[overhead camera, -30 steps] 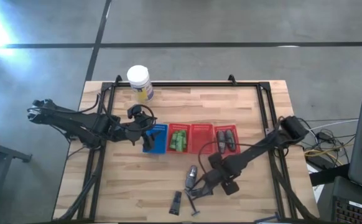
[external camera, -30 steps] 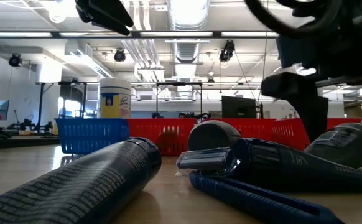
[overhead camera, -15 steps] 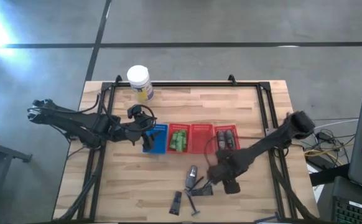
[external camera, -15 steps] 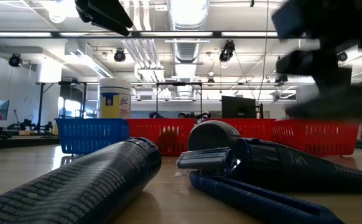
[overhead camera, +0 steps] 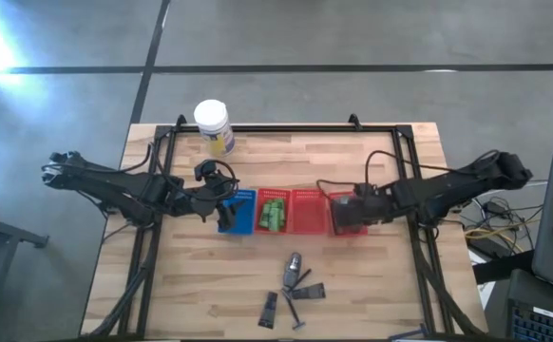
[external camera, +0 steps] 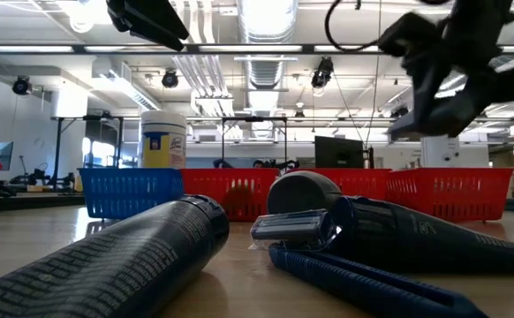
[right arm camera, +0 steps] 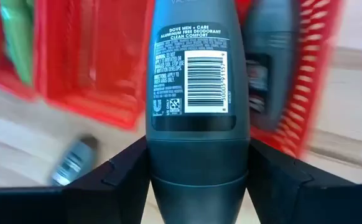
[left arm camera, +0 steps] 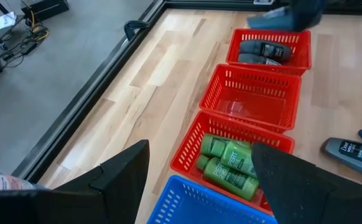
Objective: Pick & Place Travel size toiletries
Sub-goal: Put the gray deodorant into the right red basket
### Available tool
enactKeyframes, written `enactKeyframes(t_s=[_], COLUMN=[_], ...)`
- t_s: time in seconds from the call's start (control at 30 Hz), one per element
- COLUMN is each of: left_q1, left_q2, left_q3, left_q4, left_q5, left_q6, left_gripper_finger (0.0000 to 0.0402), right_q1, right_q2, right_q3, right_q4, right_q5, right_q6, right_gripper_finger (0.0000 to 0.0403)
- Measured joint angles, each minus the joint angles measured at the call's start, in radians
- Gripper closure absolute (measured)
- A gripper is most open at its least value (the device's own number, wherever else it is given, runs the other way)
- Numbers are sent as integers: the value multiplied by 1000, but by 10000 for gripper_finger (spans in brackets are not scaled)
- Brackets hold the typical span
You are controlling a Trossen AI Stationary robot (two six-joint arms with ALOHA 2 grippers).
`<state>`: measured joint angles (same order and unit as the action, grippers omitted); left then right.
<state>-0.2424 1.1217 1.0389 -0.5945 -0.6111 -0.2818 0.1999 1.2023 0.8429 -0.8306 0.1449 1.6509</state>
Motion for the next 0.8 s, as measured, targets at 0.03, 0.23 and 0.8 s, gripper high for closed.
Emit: enactKeyframes(t_s=[0.03, 0.23, 0.8], left_q1=[0, 0, -1], left_q2=[0, 0, 0], left_q3=[0, 0, 0], left_q4=[0, 1, 2], left_q5=[0, 0, 0], left_q6=[0, -6, -8], left_gripper_finger=[115, 115, 115], right_q1=[-8, -5, 59], right_q2=[-5, 6, 72], right_q3=[-23, -72, 105], right_q4=[36, 7, 93], right_q5=[1, 11, 13], right_q6=[16, 60, -189], right_gripper_finger=[186, 181, 67])
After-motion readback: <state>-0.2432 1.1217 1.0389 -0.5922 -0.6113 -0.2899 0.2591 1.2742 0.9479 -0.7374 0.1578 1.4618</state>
